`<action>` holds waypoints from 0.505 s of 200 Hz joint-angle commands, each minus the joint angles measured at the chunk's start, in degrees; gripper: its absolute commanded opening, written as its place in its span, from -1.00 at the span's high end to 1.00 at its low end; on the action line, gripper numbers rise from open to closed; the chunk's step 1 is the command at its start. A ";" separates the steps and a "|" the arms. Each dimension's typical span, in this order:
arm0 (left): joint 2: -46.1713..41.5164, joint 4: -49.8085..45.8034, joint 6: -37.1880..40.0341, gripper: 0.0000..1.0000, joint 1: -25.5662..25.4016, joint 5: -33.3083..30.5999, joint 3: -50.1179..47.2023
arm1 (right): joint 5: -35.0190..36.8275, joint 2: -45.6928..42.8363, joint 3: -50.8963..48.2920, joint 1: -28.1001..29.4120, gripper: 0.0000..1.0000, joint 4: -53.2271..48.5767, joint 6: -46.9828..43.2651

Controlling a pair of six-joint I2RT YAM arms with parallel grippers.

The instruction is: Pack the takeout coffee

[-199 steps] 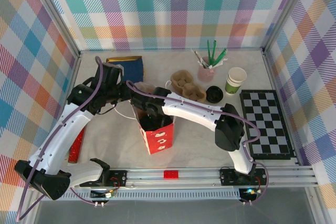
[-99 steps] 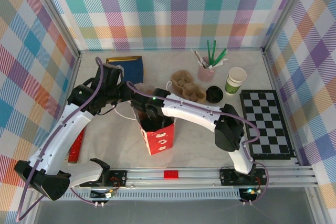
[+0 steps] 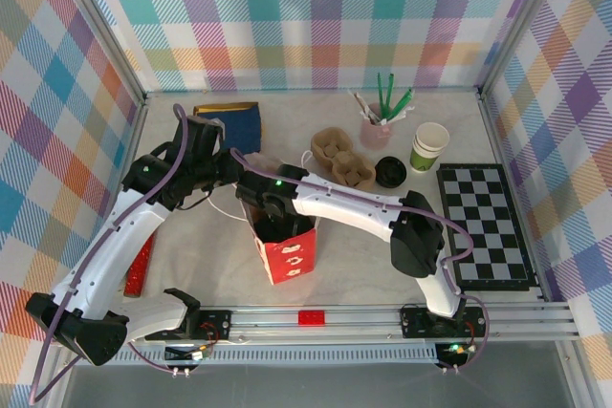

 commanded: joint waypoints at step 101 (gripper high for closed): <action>-0.55 2.36 -0.81 0.56 -0.19 -1.61 0.40 | -1.01 0.32 -3.80 0.71 0.29 1.12 0.66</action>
